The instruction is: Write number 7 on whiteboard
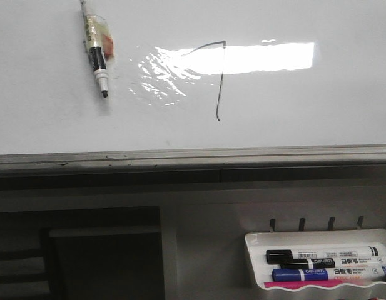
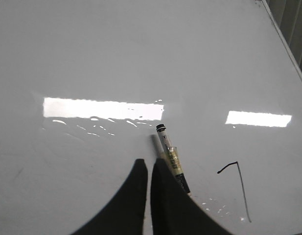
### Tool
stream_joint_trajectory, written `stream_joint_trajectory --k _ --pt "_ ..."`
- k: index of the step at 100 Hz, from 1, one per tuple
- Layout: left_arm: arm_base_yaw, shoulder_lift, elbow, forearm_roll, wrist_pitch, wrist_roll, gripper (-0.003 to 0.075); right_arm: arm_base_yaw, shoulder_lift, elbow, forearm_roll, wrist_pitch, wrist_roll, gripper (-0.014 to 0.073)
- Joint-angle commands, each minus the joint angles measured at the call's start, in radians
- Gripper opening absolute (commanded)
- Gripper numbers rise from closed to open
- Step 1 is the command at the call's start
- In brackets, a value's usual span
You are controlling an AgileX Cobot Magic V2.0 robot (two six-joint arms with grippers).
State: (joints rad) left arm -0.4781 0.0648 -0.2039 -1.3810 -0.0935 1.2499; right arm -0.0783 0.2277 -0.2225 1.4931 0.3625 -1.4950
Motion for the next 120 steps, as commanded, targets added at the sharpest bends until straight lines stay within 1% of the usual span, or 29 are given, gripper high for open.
stream_joint_trajectory --k 1,5,6,7,10,12,17,21,24,27,34,40,49,63,77,80,92,120 --pt "0.003 0.015 -0.023 0.18 0.017 -0.048 -0.002 0.002 0.008 -0.025 0.036 -0.009 -0.006 -0.0064" --pt "0.007 0.017 -0.021 0.325 0.027 -0.128 -0.002 0.002 0.008 -0.025 0.036 -0.009 -0.006 -0.0064" --pt "0.01 0.018 -0.018 0.372 0.03 -0.191 -0.002 0.002 0.008 -0.025 0.036 -0.009 -0.006 -0.0064" --pt "0.01 0.018 -0.018 0.396 0.03 -0.191 -0.002 0.002 0.008 -0.025 0.036 -0.009 -0.006 -0.0064" --pt "0.02 0.019 -0.01 0.491 0.03 -0.31 -0.002 0.002 0.008 -0.025 0.036 -0.009 -0.006 -0.0064" --pt "0.03 0.021 -0.004 0.564 0.03 -0.362 -0.002 0.002 0.008 -0.025 0.036 -0.009 -0.006 -0.0064" --pt "0.059 0.023 0.018 0.735 0.03 -0.578 -0.002 0.002 0.008 -0.025 0.036 -0.009 -0.006 -0.0064" --pt "0.087 0.025 0.037 0.865 0.032 -0.712 -0.002 0.002 0.008 -0.025 0.036 -0.009 -0.006 -0.0064" --pt "0.118 0.025 0.058 0.934 0.032 -0.825 -0.002 0.002 0.008 -0.025 0.036 -0.009 -0.006 -0.0064" --pt "0.146 0.025 0.075 0.987 0.032 -0.894 -0.002 0.002 0.008 -0.025 0.036 -0.009 -0.006 -0.0064" --pt "0.219 0.025 0.11 1.066 0.027 -1.0 -0.002 0.002 0.008 -0.025 0.036 -0.009 -0.006 -0.0064" --pt "0.278 0.025 0.127 1.126 0.024 -1.032 -0.002 0.002 0.008 -0.025 0.036 -0.009 -0.006 -0.0064" --pt "0.338 0.025 0.139 1.213 0.015 -1.062 -0.002 0.002 0.008 -0.025 0.036 -0.009 -0.006 -0.0064" --pt "0.416 -0.019 0.182 1.232 0.015 -1.087 -0.002 0.002 0.008 -0.025 0.036 -0.009 -0.006 -0.0064" --pt "0.495 -0.087 0.239 1.288 0.015 -1.158 -0.002 0.002 0.008 -0.025 0.036 -0.009 -0.006 -0.0064" --pt "0.509 -0.101 0.239 1.299 0.05 -1.167 -0.002 0.002 0.008 -0.025 0.036 -0.009 -0.006 -0.0064" --pt "0.518 -0.099 0.241 1.326 0.058 -1.174 -0.002 0.002 0.008 -0.025 0.036 -0.012 -0.006 -0.0064" --pt "0.5 -0.099 0.241 1.323 0.069 -1.176 -0.002 0.002 0.008 -0.025 0.036 -0.013 -0.006 -0.0064"
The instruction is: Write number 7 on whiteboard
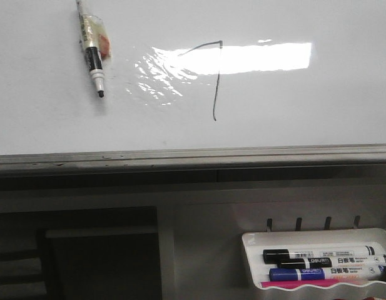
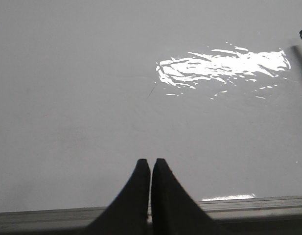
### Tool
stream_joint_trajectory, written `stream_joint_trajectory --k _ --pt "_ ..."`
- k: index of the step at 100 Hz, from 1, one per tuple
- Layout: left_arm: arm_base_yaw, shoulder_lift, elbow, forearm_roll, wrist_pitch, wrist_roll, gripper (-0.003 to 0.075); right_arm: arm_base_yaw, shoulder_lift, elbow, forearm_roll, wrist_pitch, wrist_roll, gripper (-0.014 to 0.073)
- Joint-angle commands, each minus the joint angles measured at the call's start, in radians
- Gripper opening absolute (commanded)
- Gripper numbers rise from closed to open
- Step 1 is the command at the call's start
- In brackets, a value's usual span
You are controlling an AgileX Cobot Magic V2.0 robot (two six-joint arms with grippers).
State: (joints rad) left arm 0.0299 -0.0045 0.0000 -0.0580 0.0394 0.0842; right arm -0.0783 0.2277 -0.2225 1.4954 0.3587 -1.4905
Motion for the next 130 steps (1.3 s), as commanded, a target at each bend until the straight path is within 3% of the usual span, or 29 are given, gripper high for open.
stream_joint_trajectory --k 1,101,120,127,130 --pt "-0.008 -0.03 0.037 0.0 -0.062 -0.01 -0.002 0.002 0.008 -0.025 0.034 -0.009 -0.011 -0.0064" --pt "-0.022 -0.03 0.035 -0.005 -0.057 -0.012 -0.002 0.002 0.008 -0.023 0.034 -0.016 -0.011 -0.0064" --pt "-0.022 -0.03 0.035 -0.005 -0.057 -0.012 -0.002 0.002 0.008 -0.018 0.075 -0.16 -0.011 -0.0064" --pt "-0.022 -0.03 0.035 -0.005 -0.057 -0.012 -0.002 0.002 0.008 -0.018 0.008 -0.188 0.009 -0.0064" --pt "-0.022 -0.03 0.035 -0.005 -0.057 -0.012 -0.002 0.002 0.008 -0.018 -0.078 -0.195 0.055 -0.0064"
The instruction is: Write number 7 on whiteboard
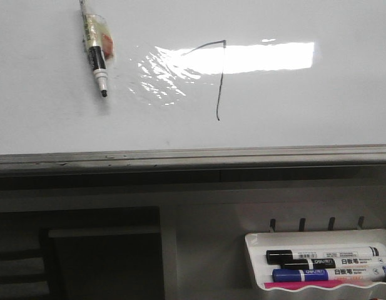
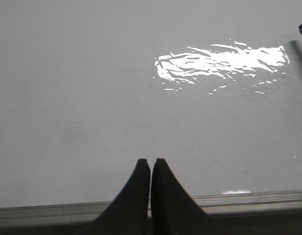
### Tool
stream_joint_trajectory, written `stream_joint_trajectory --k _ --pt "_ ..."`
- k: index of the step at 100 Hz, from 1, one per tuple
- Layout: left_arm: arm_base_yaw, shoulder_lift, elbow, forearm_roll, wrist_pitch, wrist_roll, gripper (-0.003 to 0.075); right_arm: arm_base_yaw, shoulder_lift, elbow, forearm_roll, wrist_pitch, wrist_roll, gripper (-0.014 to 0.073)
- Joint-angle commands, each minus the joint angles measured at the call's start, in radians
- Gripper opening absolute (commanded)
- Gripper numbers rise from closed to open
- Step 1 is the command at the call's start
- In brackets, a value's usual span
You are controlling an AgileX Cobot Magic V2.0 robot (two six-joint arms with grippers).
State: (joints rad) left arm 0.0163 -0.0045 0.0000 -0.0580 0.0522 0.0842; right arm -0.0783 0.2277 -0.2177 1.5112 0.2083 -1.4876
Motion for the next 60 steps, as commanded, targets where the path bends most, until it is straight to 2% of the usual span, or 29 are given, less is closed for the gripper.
stream_joint_trajectory --k 1,5,11,22,24,25,30,32,37,49,60 --pt "-0.008 -0.03 0.035 -0.005 -0.069 -0.012 -0.002 0.002 0.008 -0.023 -0.115 -0.048 0.089 -0.0064" --pt "-0.008 -0.03 0.035 -0.005 -0.069 -0.012 -0.002 0.002 0.008 -0.023 -0.253 -0.068 0.213 -0.0064" --pt "-0.008 -0.03 0.035 -0.005 -0.069 -0.012 -0.002 0.002 0.008 -0.019 -0.476 -0.092 0.486 -0.0064" --pt "-0.008 -0.03 0.035 -0.005 -0.069 -0.012 -0.002 0.002 0.008 0.002 -0.989 -0.136 0.976 -0.0064" --pt "-0.008 -0.03 0.035 -0.005 -0.069 -0.012 -0.002 0.002 0.008 0.008 -1.116 -0.146 1.062 -0.0064" --pt "-0.008 -0.03 0.035 -0.005 -0.069 -0.012 -0.002 0.002 0.008 0.011 -1.116 -0.146 1.09 -0.0064" --pt "-0.008 -0.03 0.035 -0.005 -0.069 -0.012 -0.002 0.002 0.003 0.022 -1.334 -0.153 1.258 -0.0064" --pt "-0.008 -0.03 0.035 -0.005 -0.069 -0.012 -0.002 0.002 -0.002 0.028 -1.378 -0.156 1.312 -0.0064" --pt "-0.008 -0.03 0.035 -0.005 -0.069 -0.012 -0.002 0.005 -0.022 0.048 -1.487 -0.169 1.389 -0.0064" --pt "-0.008 -0.03 0.035 -0.005 -0.069 -0.012 -0.002 0.032 -0.111 0.139 -1.518 -0.266 1.396 -0.0064" --pt "-0.008 -0.03 0.035 -0.005 -0.069 -0.012 -0.002 0.077 -0.206 0.224 -1.567 -0.298 1.396 -0.0064"
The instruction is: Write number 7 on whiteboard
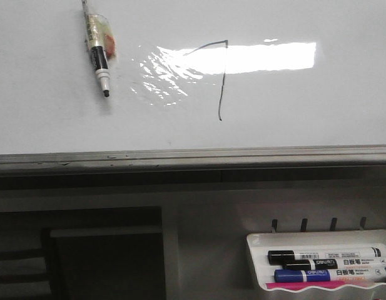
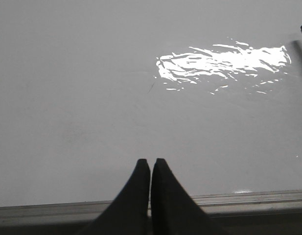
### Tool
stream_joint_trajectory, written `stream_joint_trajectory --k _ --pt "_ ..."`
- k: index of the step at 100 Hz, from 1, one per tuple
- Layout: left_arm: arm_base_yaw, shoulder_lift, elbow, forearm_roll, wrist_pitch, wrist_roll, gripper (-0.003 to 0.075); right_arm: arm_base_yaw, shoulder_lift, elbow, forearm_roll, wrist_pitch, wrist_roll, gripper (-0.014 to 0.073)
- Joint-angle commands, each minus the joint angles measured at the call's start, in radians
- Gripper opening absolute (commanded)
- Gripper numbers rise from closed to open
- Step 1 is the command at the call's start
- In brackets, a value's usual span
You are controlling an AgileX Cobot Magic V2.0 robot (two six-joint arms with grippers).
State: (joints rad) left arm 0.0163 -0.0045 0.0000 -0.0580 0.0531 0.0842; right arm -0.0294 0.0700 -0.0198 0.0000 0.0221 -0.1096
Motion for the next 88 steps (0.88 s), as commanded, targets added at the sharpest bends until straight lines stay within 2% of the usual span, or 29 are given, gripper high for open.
stream_joint_trajectory --k 1,18,88 --pt "-0.008 -0.03 0.035 -0.005 -0.07 -0.012 -0.002 0.034 -0.061 0.03 -0.058 -0.112 0.018 -0.0064" --pt "-0.008 -0.03 0.035 -0.005 -0.07 -0.012 -0.002 0.051 -0.102 0.061 -0.061 -0.015 0.013 -0.0064" --pt "-0.008 -0.03 0.035 -0.005 -0.07 -0.012 -0.002 0.051 -0.101 0.061 -0.061 -0.008 0.003 -0.0064"
